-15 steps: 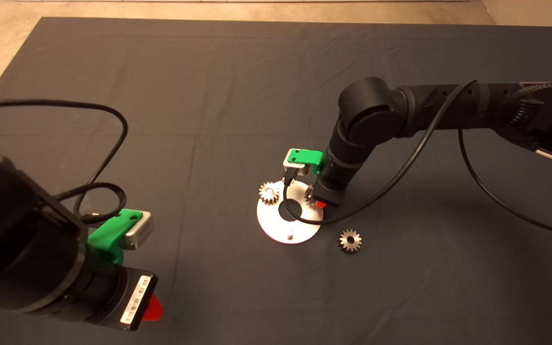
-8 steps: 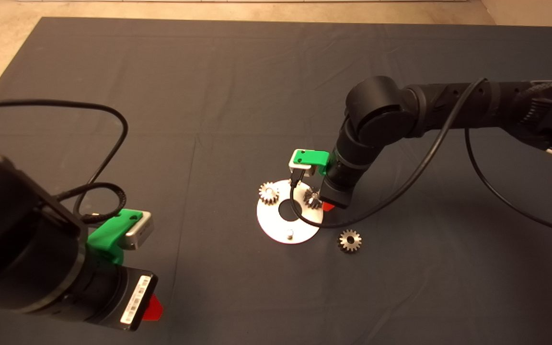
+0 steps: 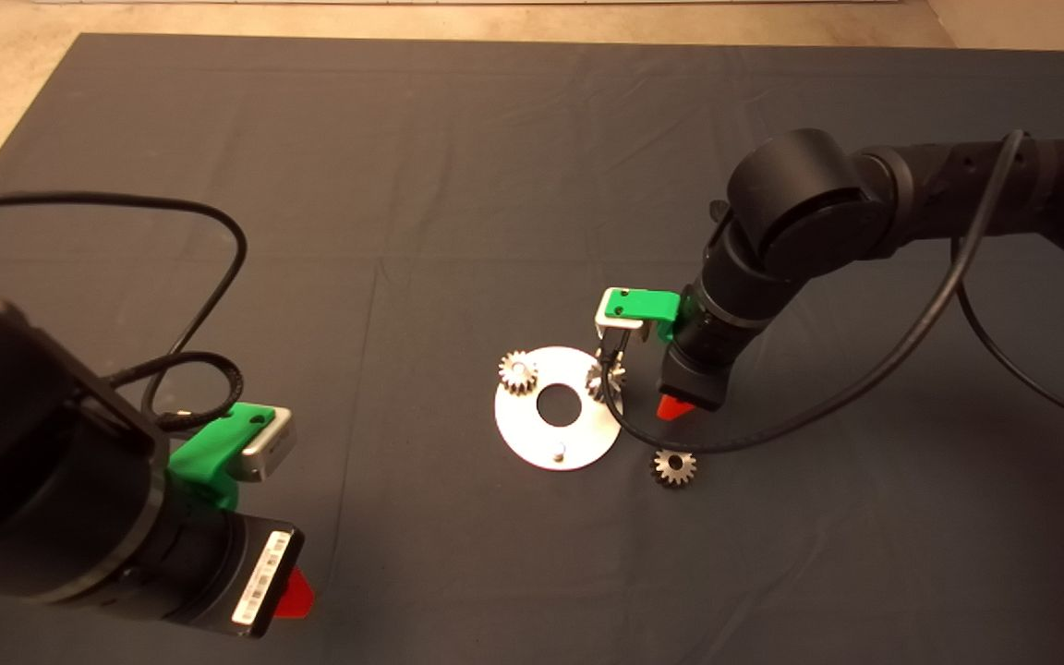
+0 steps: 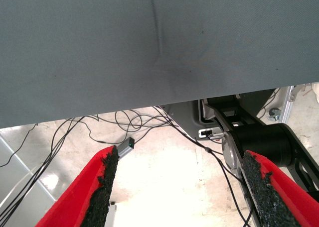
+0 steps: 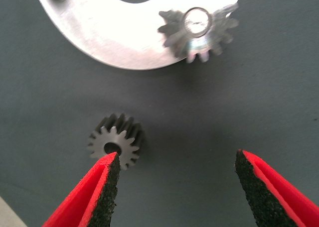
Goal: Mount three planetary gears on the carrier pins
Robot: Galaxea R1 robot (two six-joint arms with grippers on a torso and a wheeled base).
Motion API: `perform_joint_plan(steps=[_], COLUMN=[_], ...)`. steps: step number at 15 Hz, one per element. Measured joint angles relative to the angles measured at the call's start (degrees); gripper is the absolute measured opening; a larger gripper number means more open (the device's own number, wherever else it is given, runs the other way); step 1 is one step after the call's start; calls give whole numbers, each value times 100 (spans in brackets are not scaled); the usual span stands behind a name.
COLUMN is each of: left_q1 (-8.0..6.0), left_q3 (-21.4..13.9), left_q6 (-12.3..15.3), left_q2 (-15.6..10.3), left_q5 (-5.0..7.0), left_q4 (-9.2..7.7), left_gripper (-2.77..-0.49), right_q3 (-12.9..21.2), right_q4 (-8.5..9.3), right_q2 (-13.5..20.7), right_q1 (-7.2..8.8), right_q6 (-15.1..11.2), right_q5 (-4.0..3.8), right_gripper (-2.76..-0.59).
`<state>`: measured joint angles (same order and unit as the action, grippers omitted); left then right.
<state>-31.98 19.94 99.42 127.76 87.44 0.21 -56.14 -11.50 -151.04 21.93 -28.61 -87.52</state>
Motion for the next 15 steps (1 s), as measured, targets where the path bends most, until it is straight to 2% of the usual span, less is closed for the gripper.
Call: perform_joint_plan(steps=[4,5,7,9,10,12,13,15], left_q1=[0,0,0,1,6,105,130,133], left_q3=[0,0,0,0,0,-2,-10,-11], left_q6=[-63,-113,-121,-123,-130,-136,-136,-138], left_q2=[0,0,2,2,9,39,38,35], left_q5=[1,1,1,1,1,-3,-4,-1], left_q4=[0,1,1,0,0,-1,-2,-2], left_gripper=[-151,-151,-151,-151,-151,-151,-151,-151], right_q3=[358,460,822,1222,1346,1516,1614,1816], right_q4=[43,43,45,69,76,75,73,69], right_q2=[44,49,107,258,350,512,579,702], right_q1=[0,0,0,0,0,0,1,2], right_q6=[-24,-41,-90,-129,-134,-138,-137,-134], right_q5=[1,1,6,6,5,-5,-12,1], right_gripper=[-148,-139,-133,-133,-133,-131,-120,-118])
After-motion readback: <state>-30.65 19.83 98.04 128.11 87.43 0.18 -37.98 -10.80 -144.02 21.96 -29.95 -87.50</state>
